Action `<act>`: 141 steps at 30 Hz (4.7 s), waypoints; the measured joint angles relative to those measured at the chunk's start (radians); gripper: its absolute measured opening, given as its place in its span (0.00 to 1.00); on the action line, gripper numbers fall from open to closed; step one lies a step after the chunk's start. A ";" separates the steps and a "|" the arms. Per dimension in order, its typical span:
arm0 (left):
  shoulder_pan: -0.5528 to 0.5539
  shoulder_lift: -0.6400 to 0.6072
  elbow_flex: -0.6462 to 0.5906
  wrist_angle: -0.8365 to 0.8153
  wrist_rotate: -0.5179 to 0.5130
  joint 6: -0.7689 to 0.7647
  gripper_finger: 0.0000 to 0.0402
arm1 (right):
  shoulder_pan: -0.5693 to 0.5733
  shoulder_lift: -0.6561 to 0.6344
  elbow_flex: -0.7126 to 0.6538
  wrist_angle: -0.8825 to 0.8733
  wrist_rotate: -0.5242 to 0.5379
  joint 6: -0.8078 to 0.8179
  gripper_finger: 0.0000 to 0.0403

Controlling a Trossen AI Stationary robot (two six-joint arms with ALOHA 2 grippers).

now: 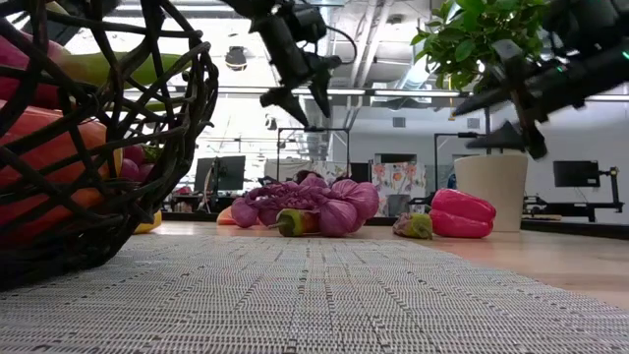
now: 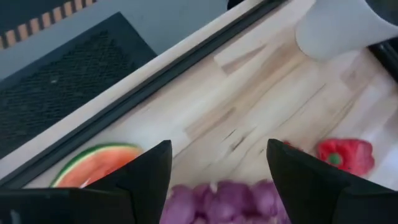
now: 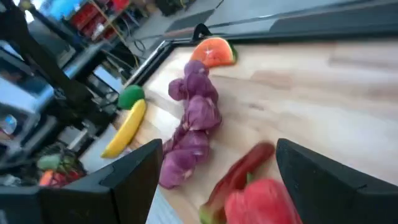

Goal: Build produce basket
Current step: Move the purple garlic to the center of the table

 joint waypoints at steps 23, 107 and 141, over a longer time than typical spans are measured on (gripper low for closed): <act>-0.156 -0.346 0.000 -0.321 -0.218 -0.062 0.61 | -0.002 1.122 0.927 -0.096 -0.094 -0.572 0.83; -0.286 -0.525 -0.058 -0.552 -0.546 -0.255 0.74 | -0.336 1.615 1.882 -0.881 -0.374 -0.860 0.35; -0.279 -0.525 -0.058 -0.552 -0.620 -0.250 0.74 | -0.416 1.912 2.121 -0.769 -0.230 -1.169 0.35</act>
